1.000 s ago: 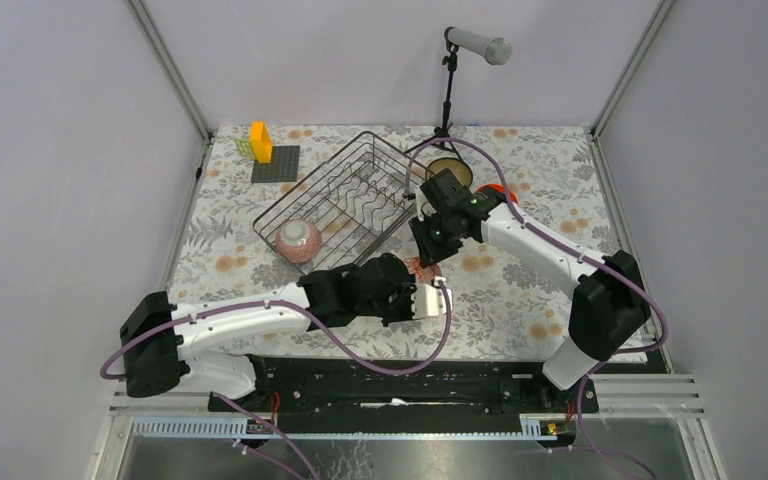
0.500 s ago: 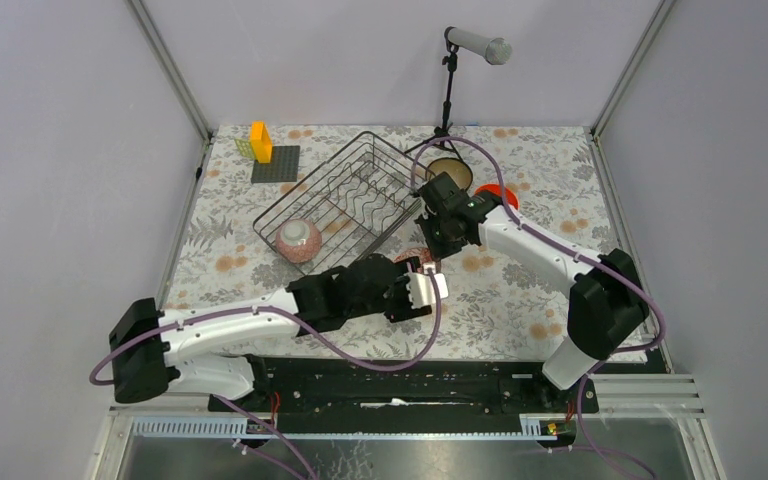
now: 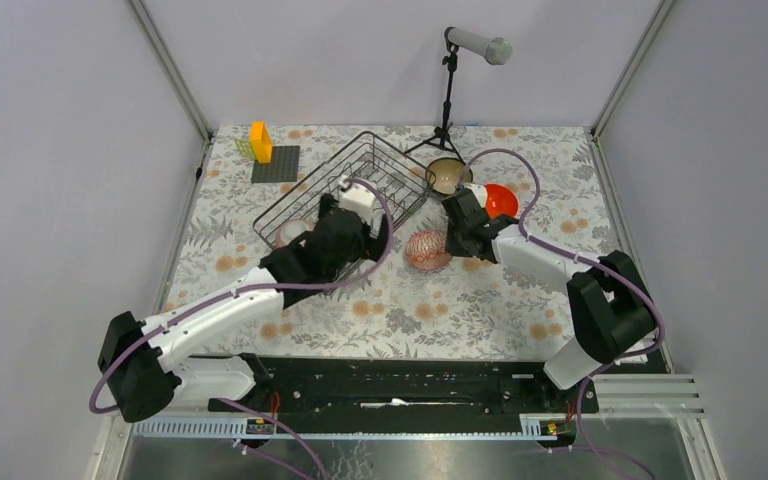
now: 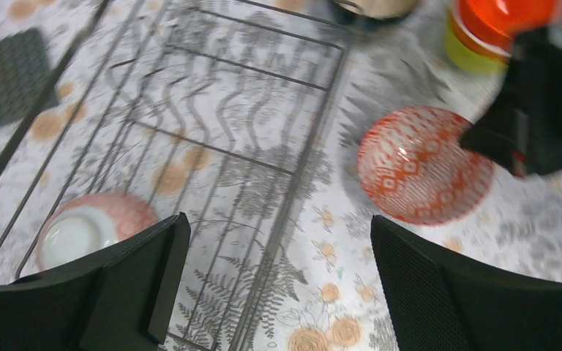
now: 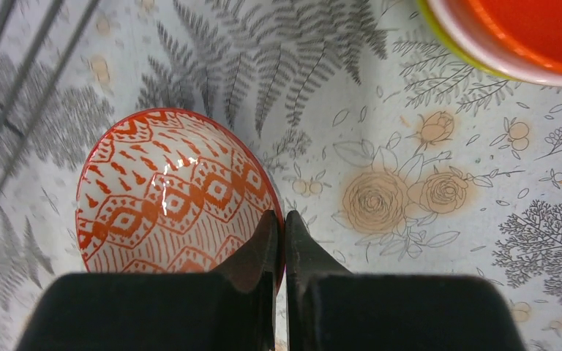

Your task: Unload the bowls from the dish rack

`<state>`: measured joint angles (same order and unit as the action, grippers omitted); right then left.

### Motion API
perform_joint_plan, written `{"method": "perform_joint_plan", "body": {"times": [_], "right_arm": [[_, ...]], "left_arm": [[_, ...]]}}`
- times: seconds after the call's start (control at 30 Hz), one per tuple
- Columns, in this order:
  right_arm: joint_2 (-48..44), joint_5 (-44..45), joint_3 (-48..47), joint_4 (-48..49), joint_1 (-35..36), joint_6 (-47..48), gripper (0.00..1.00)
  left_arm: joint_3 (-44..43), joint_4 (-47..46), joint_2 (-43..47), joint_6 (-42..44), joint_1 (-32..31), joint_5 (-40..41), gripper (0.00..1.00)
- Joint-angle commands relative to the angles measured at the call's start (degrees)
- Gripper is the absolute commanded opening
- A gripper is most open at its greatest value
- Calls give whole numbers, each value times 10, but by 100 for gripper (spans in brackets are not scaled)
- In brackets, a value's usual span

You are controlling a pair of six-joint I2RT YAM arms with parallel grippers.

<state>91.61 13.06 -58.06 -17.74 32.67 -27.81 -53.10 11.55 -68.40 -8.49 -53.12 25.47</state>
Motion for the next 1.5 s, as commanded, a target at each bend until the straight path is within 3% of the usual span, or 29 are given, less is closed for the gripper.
{"method": "perform_joint_plan", "body": {"times": [0.0, 0.17, 0.3, 0.33, 0.37, 0.4, 0.43, 0.73, 0.97, 1.03, 1.1, 1.2, 1.47], "right_arm": [[-43, 94, 27, 114, 0, -117, 0], [-40, 150, 50, 136, -10, -174, 0], [-38, 180, 59, 138, -22, -205, 5], [-37, 184, 60, 139, -23, -206, 15], [-36, 186, 56, 135, -24, -205, 36], [-35, 187, 53, 128, -25, -200, 52], [-36, 186, 49, 124, -25, -194, 55], [-115, 155, 61, 131, -25, -91, 60], [-140, -47, 22, 153, -24, 11, 65], [-127, -120, -5, 157, -18, 15, 66], [-104, -178, -38, 161, 2, 18, 74], [-54, -180, -100, 153, 52, 31, 87], [117, -190, -258, 166, 127, 5, 85]], "left_arm": [[-28, 45, 24, -124, 53, 45, 99], [0, 37, 61, -164, 70, 86, 99], [7, 40, 77, -190, 99, 59, 99], [8, 40, 80, -190, 100, 58, 99], [10, 39, 82, -187, 101, 58, 99], [12, 36, 84, -187, 101, 62, 99], [15, 35, 86, -187, 102, 68, 99], [22, 40, 97, -206, 115, 84, 99], [19, 66, 110, -246, 150, 118, 99], [21, 71, 119, -258, 164, 127, 99], [23, 77, 129, -276, 178, 134, 99], [24, 95, 139, -310, 203, 143, 99], [48, 160, 186, -394, 251, 198, 99]]}}
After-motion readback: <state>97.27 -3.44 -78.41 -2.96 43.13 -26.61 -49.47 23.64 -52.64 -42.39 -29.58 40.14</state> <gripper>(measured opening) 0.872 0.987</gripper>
